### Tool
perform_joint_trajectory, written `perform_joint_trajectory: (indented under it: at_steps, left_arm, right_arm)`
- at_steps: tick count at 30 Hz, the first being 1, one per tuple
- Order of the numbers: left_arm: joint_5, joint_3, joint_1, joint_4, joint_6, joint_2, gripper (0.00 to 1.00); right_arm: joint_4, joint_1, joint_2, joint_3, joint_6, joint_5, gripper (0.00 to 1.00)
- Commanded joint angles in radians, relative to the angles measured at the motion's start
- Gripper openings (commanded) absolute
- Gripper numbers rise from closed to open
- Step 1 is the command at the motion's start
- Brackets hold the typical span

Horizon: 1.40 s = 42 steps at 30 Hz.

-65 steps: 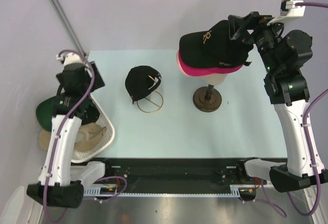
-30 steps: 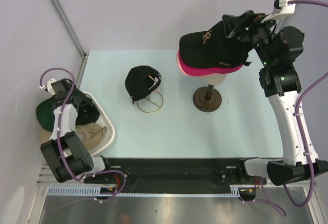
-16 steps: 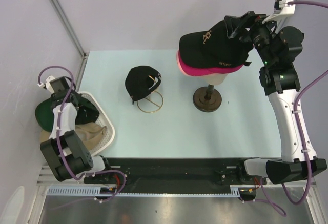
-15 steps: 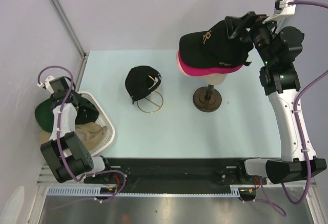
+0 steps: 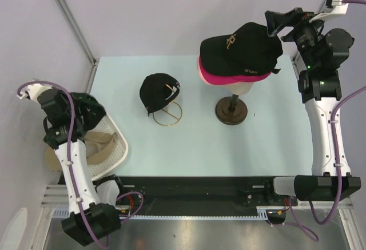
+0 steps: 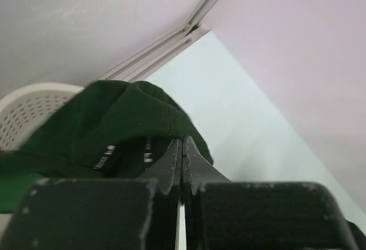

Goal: Stack the hats

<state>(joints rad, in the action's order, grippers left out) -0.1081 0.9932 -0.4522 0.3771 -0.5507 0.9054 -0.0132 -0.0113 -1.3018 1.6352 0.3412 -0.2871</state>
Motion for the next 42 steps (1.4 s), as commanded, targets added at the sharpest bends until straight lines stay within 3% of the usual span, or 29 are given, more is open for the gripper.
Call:
perform_joint_trajectory:
  at_steps: [1,7,12,18,23,33,38,42]
  left_arm:
    - [0.087,0.103,-0.008,0.002,-0.012,-0.048,0.0]
    - [0.203,0.211,0.0,-0.064,-0.055,-0.042,0.0]
    - [0.246,0.32,0.076,-0.096,-0.069,0.013,0.0]
    - [0.176,0.502,0.291,-0.113,-0.046,0.165,0.0]
    - [0.209,0.653,0.363,-0.133,-0.061,0.277,0.0]
    - [0.249,0.792,0.426,-0.194,-0.093,0.434,0.0]
    - [0.26,0.802,0.441,-0.251,-0.141,0.501,0.0]
    - [0.272,0.826,0.443,-0.309,-0.199,0.567,0.0]
  right_arm:
    - [-0.079,-0.016,-0.001,0.074,0.048,-0.05,1.0]
    - [-0.053,0.008,-0.022,0.146,0.055,-0.101,0.99]
    - [0.07,0.115,-0.045,0.253,-0.011,-0.132,0.99]
    - [0.165,0.31,-0.128,0.432,-0.07,-0.199,0.99]
    - [0.35,0.541,-0.243,0.632,-0.191,-0.193,0.99]
    - [0.331,0.778,-0.44,0.667,-0.31,-0.107,0.96]
    - [0.323,0.8,-0.562,0.756,-0.317,-0.047,0.93]
    - [0.199,0.804,-0.603,0.697,-0.252,-0.057,0.91]
